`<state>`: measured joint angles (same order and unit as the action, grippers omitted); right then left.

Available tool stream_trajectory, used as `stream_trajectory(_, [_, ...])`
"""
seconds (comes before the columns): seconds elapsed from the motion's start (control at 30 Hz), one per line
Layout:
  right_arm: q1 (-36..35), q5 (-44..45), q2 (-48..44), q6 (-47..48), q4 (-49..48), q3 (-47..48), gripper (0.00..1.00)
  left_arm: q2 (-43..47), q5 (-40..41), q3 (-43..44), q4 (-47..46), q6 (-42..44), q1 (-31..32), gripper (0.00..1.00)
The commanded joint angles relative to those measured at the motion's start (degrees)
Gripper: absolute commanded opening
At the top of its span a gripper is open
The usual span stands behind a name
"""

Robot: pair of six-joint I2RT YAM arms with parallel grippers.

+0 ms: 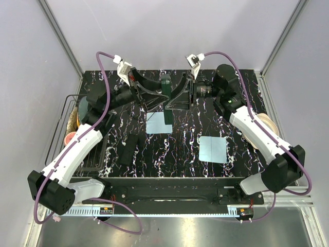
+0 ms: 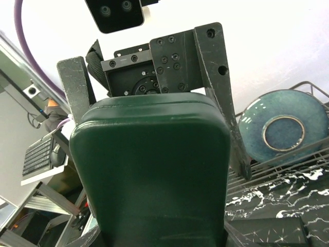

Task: Organize the sunglasses
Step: Open the sunglasses case and the sunglasses case.

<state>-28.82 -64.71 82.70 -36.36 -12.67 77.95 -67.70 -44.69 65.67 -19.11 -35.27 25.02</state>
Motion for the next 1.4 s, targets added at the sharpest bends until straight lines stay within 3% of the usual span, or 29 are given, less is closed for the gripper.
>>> stream_trajectory(0.0, [-0.62,-7.35,-1.75,-4.68,-10.53,0.27,0.00,0.03,-6.63,1.39,-4.61,-0.33,-0.49,0.90])
stream_trajectory(0.13, [-0.71,-7.98,-2.45,-6.09,-10.98,0.27,0.00,0.20,-10.24,1.04,-6.90,-0.68,-0.49,0.63])
stream_trajectory(0.17, [-0.63,-8.07,-2.63,-6.09,-10.72,0.27,0.00,0.11,-10.77,0.87,-7.77,-0.94,-0.49,0.47])
stream_trajectory(0.3, [-0.63,-8.94,-3.94,-6.88,-12.37,-0.52,0.00,0.20,-11.21,1.13,-4.71,1.85,-0.58,0.25])
stream_trajectory(0.53, [-0.62,-11.05,-7.72,-10.57,-16.86,-2.36,0.00,0.99,-13.76,0.87,4.08,10.04,-2.16,0.16])
stream_trajectory(0.73, [-0.62,-13.69,-11.93,-11.89,-20.65,-3.86,0.00,4.77,-14.72,-5.63,0.57,8.28,-4.45,0.11])
stream_trajectory(0.93, [-0.63,-12.99,-11.95,-12.59,-19.94,-3.77,0.00,6.09,-14.46,-5.99,4.51,10.83,-4.62,0.00])
stream_trajectory(1.37, [-0.54,-8.95,-10.27,-10.58,-13.27,-2.90,0.00,8.37,-6.82,-4.85,16.91,20.05,-4.80,0.00])
